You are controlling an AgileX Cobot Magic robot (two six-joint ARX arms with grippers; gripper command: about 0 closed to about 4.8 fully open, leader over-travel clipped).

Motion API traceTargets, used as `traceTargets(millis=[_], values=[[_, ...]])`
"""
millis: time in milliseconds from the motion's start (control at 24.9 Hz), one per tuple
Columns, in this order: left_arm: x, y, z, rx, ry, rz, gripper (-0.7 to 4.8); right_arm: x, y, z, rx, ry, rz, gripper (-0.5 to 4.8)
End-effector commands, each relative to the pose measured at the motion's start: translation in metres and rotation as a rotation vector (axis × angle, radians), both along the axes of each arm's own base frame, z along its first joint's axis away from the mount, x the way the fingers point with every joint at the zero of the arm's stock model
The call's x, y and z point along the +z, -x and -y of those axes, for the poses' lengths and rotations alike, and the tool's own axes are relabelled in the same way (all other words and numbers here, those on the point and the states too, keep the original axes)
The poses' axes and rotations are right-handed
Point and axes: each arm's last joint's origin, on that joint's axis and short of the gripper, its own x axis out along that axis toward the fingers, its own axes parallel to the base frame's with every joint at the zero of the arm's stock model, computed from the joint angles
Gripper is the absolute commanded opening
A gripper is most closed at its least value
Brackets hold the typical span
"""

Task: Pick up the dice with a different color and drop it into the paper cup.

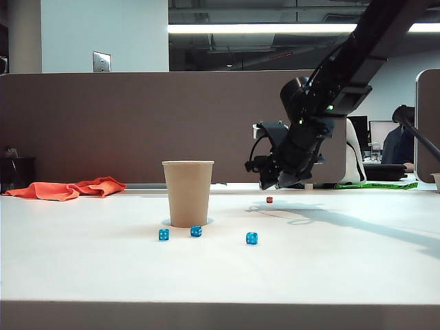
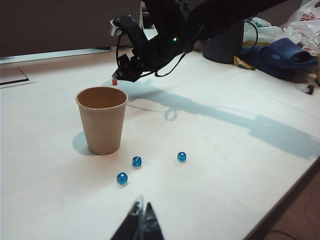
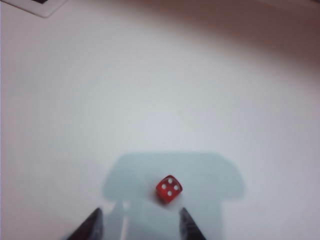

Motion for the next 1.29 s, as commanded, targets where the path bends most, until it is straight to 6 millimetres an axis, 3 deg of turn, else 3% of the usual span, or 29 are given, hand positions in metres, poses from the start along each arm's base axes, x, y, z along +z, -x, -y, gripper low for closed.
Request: traceTargets(millis=[40,562,844,1286], values=[[0.002,0.0,0.0,0.0,0.003,0.014,-0.06,-0.003,-0.003,-0.001,-0.003,-0.005,0.017,1.98],[0.002,0.0,0.0,-0.001,0.003,0.014,-0.06,-0.005,-0.009,-0.001,-0.021,-0.02,0.091,1.98],[0.002,0.0,0.0,0.004,0.003,0.014,-0.06,-0.001,-0.014,0.011,-0.186,-0.281,0.036,1.98],[0.002,-0.001,0.0,0.025,0.002,0.015,-0.06,-0.002,-0.014,0.012,-0.224,-0.361,-0.021,2.1]])
